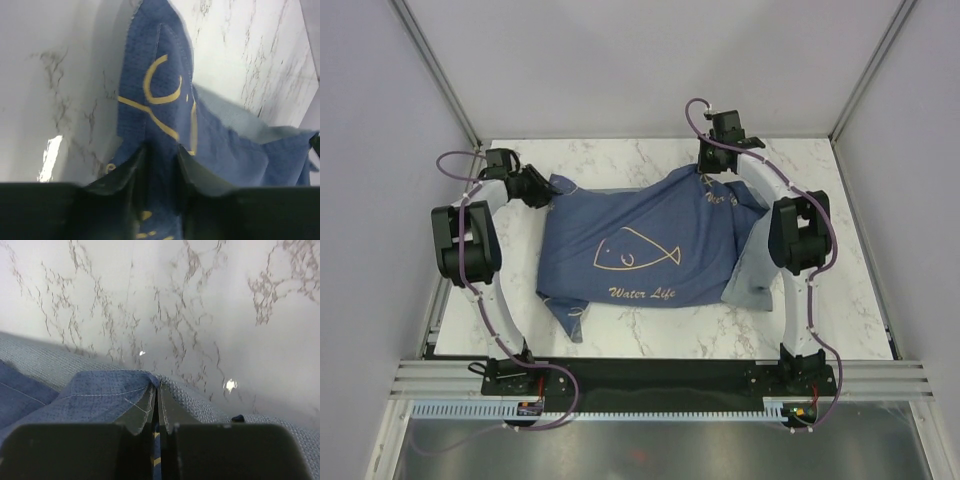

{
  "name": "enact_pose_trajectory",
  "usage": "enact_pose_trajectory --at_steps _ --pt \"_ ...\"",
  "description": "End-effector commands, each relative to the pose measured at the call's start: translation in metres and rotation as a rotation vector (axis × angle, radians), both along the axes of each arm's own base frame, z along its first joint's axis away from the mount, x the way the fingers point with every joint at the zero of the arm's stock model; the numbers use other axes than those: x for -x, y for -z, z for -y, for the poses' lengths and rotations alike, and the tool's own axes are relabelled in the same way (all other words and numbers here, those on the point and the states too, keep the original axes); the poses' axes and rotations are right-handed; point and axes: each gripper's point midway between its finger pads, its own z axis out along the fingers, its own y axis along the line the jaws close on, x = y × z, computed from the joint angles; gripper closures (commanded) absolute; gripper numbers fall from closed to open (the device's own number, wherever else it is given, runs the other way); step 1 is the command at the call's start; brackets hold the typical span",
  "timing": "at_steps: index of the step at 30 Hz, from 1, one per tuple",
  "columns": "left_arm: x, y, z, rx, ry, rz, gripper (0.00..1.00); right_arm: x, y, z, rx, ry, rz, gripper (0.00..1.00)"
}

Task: Put the pillow into the pillowcase

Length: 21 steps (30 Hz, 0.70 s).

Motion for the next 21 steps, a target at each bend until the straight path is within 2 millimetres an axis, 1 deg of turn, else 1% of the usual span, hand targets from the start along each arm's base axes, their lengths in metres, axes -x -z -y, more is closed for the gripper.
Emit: enact_pose_trajectory --at_steps 1,2,3,4,5,6,7,8,9,10,11,12,13,14,15,16,17,18,19,20,21 --pt "-0.028 -0.016 0.017 0.115 0.068 0.095 0.72 -0.036 -0.021 0.012 -0.009 0.048 0.086 0.92" --pt "-0.035 -0.016 0.017 0.122 0.064 0.102 0.85 -0.041 -0.012 0.013 -0.006 0.055 0.076 0.92" --pt "-0.04 -0.017 0.016 0.124 0.06 0.108 0.98 -0.047 -0.012 0.016 -0.003 0.067 0.083 0.92" --pt "-0.045 -0.021 0.014 0.121 0.051 0.117 0.98 -0.058 -0.029 0.02 -0.019 0.081 0.122 0.92" --pt "-0.053 -0.031 0.012 0.119 0.048 0.143 0.98 -0.063 -0.027 0.023 -0.029 0.093 0.122 0.92" --pt "-0.057 -0.038 0.012 0.119 0.04 0.157 0.98 -0.068 -0.033 0.024 -0.046 0.095 0.135 0.89" --pt "-0.062 -0.045 0.007 0.101 0.018 0.173 0.98 -0.078 -0.052 0.03 -0.062 0.112 0.179 0.84" --pt "-0.067 -0.057 0.004 0.089 0.001 0.199 0.98 -0.082 -0.059 0.032 -0.076 0.125 0.194 0.81" --pt "-0.069 -0.073 0.002 0.077 -0.016 0.227 0.98 -0.084 -0.068 0.034 -0.085 0.129 0.212 0.7" --pt "-0.073 -0.083 -0.007 0.04 -0.057 0.249 0.98 -0.09 -0.085 0.038 -0.094 0.142 0.249 0.52" --pt "-0.073 -0.091 -0.011 0.02 -0.08 0.256 0.96 -0.09 -0.097 0.044 -0.101 0.161 0.268 0.33" --pt "-0.071 -0.11 -0.016 -0.01 -0.102 0.285 0.82 -0.088 -0.106 0.046 -0.109 0.169 0.277 0.07" --pt "-0.069 -0.114 -0.025 -0.055 -0.147 0.283 0.51 -0.082 -0.102 0.052 -0.102 0.183 0.255 0.04" --pt "-0.062 -0.11 -0.028 -0.077 -0.164 0.265 0.41 -0.074 -0.121 0.058 -0.097 0.2 0.272 0.04" --pt "-0.054 -0.129 -0.032 -0.099 -0.184 0.299 0.34 -0.065 -0.123 0.063 -0.086 0.218 0.258 0.04" --pt "-0.049 -0.131 -0.04 -0.136 -0.221 0.3 0.3 -0.045 -0.124 0.072 -0.066 0.241 0.233 0.04" --pt "-0.037 -0.122 -0.042 -0.161 -0.235 0.277 0.26 -0.032 -0.123 0.074 -0.063 0.244 0.221 0.06" --pt "-0.03 -0.125 -0.046 -0.181 -0.251 0.279 0.24 -0.02 -0.122 0.074 -0.067 0.247 0.21 0.09" --pt "-0.021 -0.141 -0.052 -0.216 -0.284 0.309 0.22 0.004 -0.115 0.081 -0.053 0.268 0.192 0.11" --pt "-0.012 -0.133 -0.054 -0.234 -0.288 0.29 0.21 0.017 -0.11 0.082 -0.057 0.266 0.18 0.15" --pt "-0.005 -0.136 -0.055 -0.24 -0.294 0.292 0.21 0.039 -0.082 0.086 -0.03 0.275 0.116 0.18"
